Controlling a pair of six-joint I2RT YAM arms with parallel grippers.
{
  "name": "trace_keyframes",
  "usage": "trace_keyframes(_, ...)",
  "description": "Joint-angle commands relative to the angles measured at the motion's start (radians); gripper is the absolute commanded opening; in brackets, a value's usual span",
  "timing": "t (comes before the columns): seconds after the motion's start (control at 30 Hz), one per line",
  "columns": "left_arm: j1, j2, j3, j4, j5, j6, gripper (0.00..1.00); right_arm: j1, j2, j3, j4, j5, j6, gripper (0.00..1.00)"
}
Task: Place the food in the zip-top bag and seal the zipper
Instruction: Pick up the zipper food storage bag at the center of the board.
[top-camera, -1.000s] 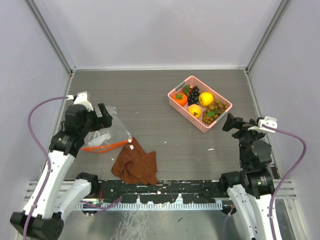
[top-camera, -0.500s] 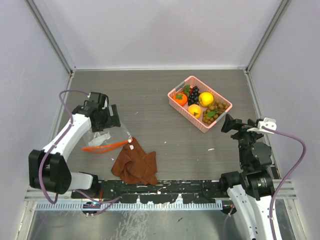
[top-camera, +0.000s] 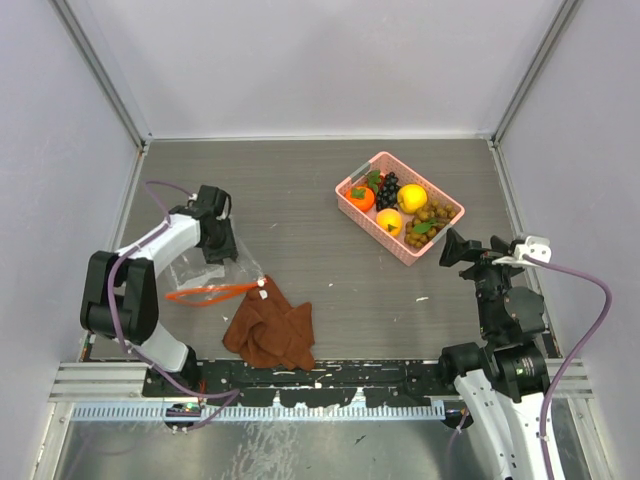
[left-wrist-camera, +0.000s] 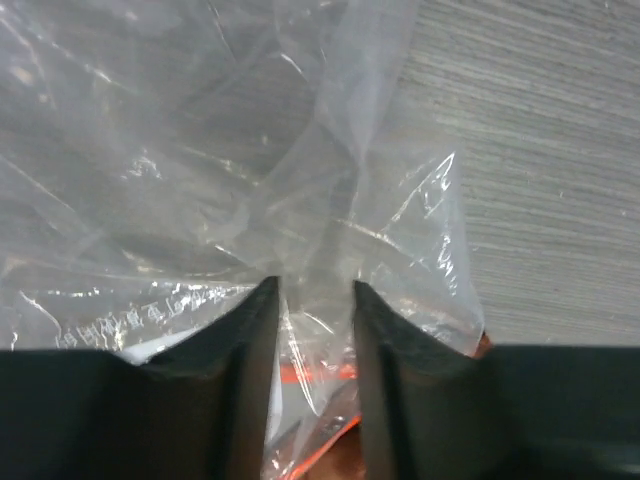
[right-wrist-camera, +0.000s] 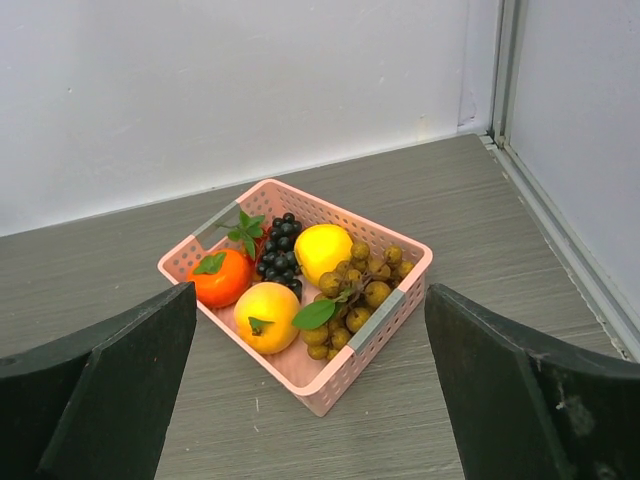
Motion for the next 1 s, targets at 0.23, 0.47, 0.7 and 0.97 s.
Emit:
trace_keyframes(0.23, -0.004, -0.008, 0.082, 0.091, 0.069, -0.041, 0.0, 0.009, 0.077, 0.046, 0.033, -0.146, 0.035, 1.0)
trace_keyframes(0.47, -0.004, -0.117, 0.104, 0.09, 0.124, -0.182, 0.0, 0.008, 0.192, 0.027, 0.121, -0.312, 0.116, 1.0)
trace_keyframes(0.7, -0.018, -0.204, 0.097, 0.165, 0.201, -0.367, 0.0, 0.009, 0.296, -0.082, 0.396, -0.491, 0.192, 1.0)
trace_keyframes(0.97, -0.071, -0.287, 0.068, 0.285, 0.173, -0.637, 0.0, 0.062, 0.527, -0.158, 0.749, -0.593, 0.277, 0.94)
